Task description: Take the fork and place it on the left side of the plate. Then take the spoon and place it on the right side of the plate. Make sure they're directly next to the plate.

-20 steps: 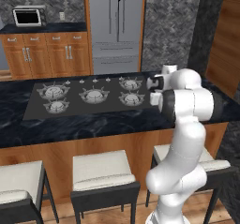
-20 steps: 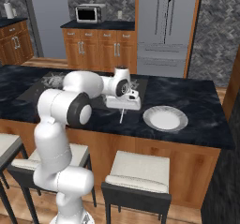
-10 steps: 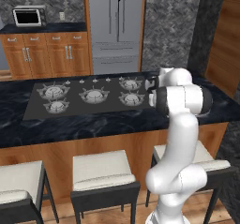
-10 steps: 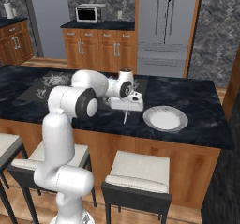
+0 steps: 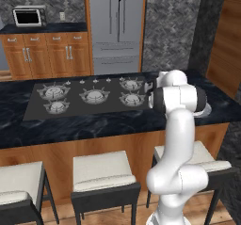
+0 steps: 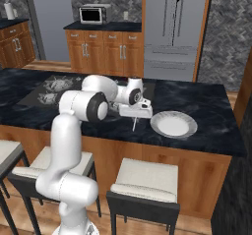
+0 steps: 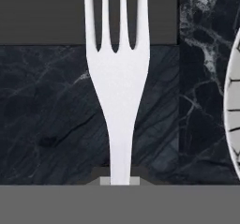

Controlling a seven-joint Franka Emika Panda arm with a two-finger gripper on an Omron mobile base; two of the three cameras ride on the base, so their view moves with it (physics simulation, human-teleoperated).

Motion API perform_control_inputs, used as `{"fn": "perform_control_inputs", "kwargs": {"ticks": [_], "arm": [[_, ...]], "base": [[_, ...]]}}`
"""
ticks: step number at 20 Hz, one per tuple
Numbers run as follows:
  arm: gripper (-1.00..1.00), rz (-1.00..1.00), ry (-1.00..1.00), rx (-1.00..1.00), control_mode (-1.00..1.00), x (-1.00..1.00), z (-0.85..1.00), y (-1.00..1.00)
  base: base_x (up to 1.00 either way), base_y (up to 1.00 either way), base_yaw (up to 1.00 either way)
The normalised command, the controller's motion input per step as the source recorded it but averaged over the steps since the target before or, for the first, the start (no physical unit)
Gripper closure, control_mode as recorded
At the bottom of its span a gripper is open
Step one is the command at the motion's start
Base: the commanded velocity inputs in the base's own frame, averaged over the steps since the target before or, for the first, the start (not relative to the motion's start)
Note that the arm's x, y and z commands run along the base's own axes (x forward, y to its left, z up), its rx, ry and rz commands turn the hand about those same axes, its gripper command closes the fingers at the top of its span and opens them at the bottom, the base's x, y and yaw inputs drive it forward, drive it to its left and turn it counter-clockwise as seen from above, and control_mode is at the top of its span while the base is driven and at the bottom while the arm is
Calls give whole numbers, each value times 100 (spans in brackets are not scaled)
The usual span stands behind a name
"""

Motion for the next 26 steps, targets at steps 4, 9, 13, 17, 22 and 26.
{"fn": "perform_control_inputs", "kwargs": {"ticks": [4, 9, 13, 17, 22, 26], "arm": [[100, 0, 1, 0, -100, 29, -24, 0], [100, 0, 3, 0, -100, 27, -31, 0], [100, 0, 3, 0, -100, 30, -34, 0], [-100, 0, 4, 0, -100, 38, -31, 0], [-100, 0, -1, 0, -100, -6, 7, 8], [-100, 0, -8, -1, -100, -38, 47, 31]], "base": [[0, 0, 0], [0, 0, 0], [0, 0, 0], [0, 0, 0], [0, 0, 0], [0, 0, 0]]}}
